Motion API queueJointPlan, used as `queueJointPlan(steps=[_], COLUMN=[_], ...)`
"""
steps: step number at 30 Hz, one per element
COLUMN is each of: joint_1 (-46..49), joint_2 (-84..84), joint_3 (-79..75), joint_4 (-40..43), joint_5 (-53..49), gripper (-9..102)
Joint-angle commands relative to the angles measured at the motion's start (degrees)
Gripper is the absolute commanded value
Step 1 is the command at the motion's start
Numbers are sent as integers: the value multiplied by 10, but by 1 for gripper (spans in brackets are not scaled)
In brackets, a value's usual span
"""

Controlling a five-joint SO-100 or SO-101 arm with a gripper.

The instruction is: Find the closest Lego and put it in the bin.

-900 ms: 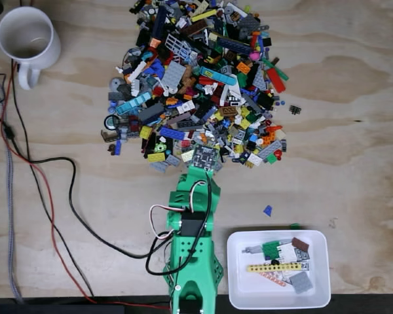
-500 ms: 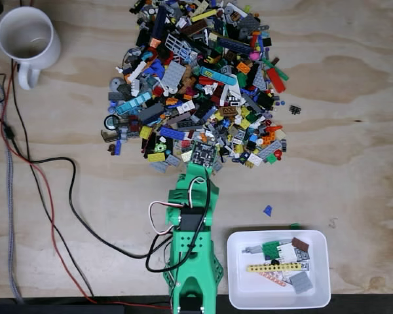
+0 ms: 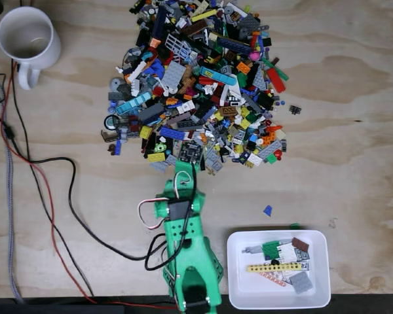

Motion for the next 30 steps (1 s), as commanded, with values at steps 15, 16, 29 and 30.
queueJointPlan(steps=[15, 16, 29, 30], joint_1=[-95, -92, -63, -61], joint_2=[-384, -391, -459, -461], joint_3=[-154, -155, -153, -153], joint_4=[-236, -243, -295, -299], joint_5=[227, 222, 168, 163], gripper=[25, 26, 24, 24])
